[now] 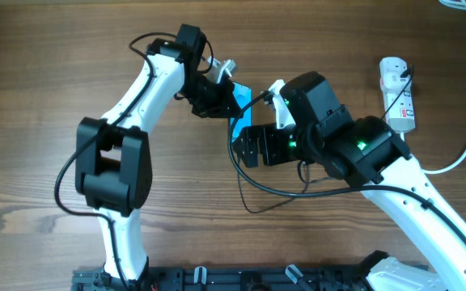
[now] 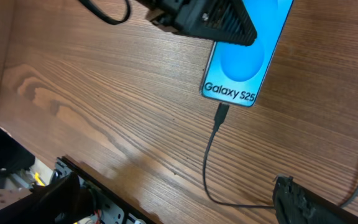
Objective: Plug charger to phone and switch on socket
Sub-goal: 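Release the plug with the right gripper and lower the phone onto the table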
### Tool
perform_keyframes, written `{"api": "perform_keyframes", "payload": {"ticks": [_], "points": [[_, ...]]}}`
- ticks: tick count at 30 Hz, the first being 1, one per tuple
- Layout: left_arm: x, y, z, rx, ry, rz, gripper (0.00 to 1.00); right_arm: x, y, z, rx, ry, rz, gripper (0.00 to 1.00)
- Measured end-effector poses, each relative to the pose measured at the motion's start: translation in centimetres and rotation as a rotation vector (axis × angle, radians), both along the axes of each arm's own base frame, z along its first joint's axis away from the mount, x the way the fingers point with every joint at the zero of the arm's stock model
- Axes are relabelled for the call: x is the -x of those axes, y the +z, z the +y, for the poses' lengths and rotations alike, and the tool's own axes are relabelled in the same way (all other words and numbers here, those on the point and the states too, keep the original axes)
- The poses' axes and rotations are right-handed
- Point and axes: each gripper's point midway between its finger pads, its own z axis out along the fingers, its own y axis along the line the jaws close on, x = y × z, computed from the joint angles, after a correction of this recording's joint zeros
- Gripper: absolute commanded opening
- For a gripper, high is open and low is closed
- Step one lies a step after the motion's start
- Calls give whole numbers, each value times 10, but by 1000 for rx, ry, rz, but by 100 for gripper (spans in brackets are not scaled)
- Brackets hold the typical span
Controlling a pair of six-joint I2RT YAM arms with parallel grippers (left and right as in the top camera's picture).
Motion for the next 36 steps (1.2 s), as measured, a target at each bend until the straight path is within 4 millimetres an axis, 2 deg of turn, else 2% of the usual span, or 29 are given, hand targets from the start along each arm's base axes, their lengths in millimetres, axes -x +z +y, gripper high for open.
{"api": "perform_keyframes", "payload": {"ticks": [9,14,21,29,31,32,33,36], "points": [[-7,-36,-2,-16,0,30,8,1,-1,-1,-1,-18,15,100],[-13,-47,-3,-21,-3,0,12,2,-2,-2,3,-18,21,100],[-11,-69,1,-52,-2,24,12,3,-2,-2,5,-18,24,100],[-10,-82,5,-89,-1,38,29,4,-3,-3,10,-18,30,100],[-10,-85,9,-115,0,34,37,4,-5,-6,22,-27,35,100],[-10,-87,12,-133,0,32,51,4,-7,-8,35,-40,40,100],[-10,-89,14,-149,-1,29,57,4,-9,-11,47,-57,48,100],[-10,-85,15,-158,10,38,59,5,-15,-24,99,-120,68,100]]}}
